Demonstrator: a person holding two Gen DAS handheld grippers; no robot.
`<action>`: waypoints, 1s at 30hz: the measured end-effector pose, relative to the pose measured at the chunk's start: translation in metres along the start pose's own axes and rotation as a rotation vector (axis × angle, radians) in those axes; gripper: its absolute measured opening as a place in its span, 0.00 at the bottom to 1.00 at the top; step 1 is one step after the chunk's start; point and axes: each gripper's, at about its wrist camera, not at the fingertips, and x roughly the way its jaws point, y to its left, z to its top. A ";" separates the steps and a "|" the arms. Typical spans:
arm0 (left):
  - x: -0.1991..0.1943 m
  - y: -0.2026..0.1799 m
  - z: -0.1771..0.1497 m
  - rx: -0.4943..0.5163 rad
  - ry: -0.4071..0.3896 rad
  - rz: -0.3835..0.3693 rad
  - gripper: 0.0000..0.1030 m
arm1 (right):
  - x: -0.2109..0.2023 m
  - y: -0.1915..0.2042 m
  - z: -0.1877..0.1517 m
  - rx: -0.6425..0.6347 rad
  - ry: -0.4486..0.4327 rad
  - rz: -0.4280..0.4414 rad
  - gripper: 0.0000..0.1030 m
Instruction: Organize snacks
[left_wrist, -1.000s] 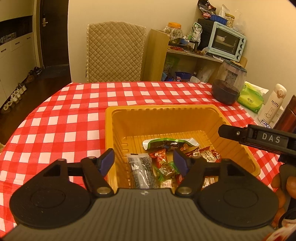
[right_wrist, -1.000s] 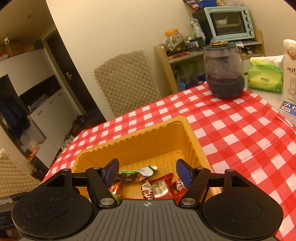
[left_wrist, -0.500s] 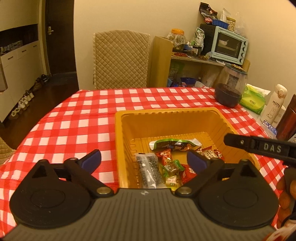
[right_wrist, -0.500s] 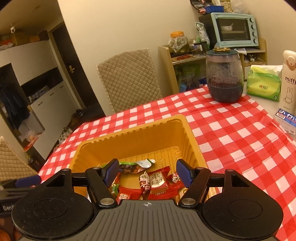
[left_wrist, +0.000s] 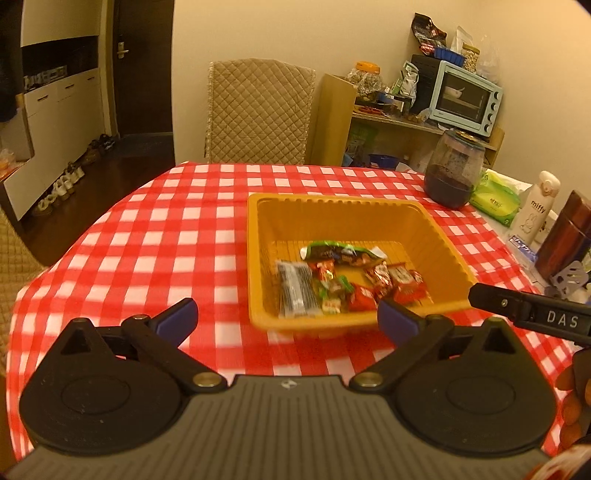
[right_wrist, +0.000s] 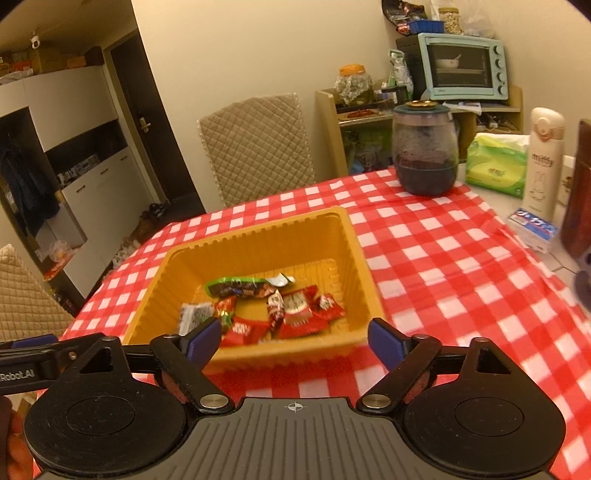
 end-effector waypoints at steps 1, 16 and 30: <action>-0.008 -0.002 -0.003 -0.001 -0.001 0.006 1.00 | -0.008 0.001 -0.003 -0.008 0.001 -0.001 0.88; -0.143 -0.021 -0.062 -0.026 -0.017 0.068 1.00 | -0.120 0.013 -0.050 -0.042 0.058 0.011 0.90; -0.234 -0.034 -0.089 -0.083 -0.059 0.107 1.00 | -0.218 0.040 -0.069 -0.105 0.032 0.026 0.90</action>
